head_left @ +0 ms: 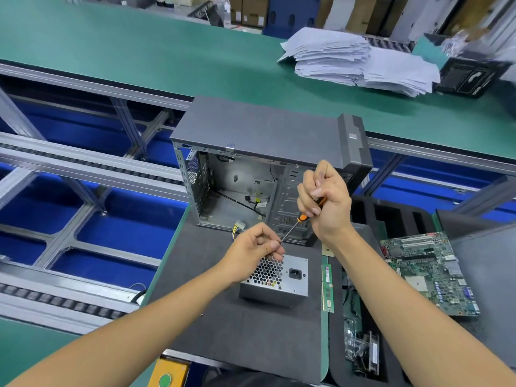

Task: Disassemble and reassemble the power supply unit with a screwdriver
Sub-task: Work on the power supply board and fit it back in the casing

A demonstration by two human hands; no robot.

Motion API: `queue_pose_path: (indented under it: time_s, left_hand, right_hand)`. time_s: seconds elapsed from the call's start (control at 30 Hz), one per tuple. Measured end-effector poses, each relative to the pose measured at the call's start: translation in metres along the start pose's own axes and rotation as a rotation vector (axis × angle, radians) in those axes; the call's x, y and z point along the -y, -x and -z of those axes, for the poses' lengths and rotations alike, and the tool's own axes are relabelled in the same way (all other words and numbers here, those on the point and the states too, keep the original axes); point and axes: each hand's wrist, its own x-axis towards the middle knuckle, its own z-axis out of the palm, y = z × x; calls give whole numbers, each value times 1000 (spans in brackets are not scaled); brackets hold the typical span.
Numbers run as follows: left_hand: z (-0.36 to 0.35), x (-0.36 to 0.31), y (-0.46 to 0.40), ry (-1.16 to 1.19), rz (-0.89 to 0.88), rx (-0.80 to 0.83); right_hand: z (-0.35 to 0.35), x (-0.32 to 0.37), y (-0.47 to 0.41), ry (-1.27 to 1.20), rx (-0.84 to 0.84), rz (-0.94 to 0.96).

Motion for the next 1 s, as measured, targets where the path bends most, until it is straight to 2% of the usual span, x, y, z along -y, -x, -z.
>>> queue_pose_path:
  time_s: [0.3,0.37,0.5,0.63,0.77,0.83,0.9,0.93,0.97,1.0]
  left_hand:
    - [0,2,-6,-25,72,13]
    - [-3,4,-7,56,111,-59]
    - [-15,6,-8,361,230,-191]
    - [-22,6,-10,417,259,-213]
    - [-19,4,-11,303,190,-247]
    - [-14,5,-11,253,135,-285]
    - [-8,7,-11,324,138,-354]
    - [-5,7,-11,356,136,-368]
    - [-2,8,-11,364,124,-372]
    - [2,8,-11,334,106,-369]
  right_hand:
    - [3,-6,-2,0,-38,52]
    - [4,-8,-2,-11,-60,97]
    - [6,-10,0,-51,-121,194]
    - [8,-11,2,12,-112,238]
    - [9,-8,5,298,-101,200]
    - [12,-2,6,619,-77,180]
    - [21,5,6,1078,-21,166]
    - [25,8,5,1228,21,143]
    - [27,12,5,1252,64,79]
    - [28,15,5,1172,93,-4]
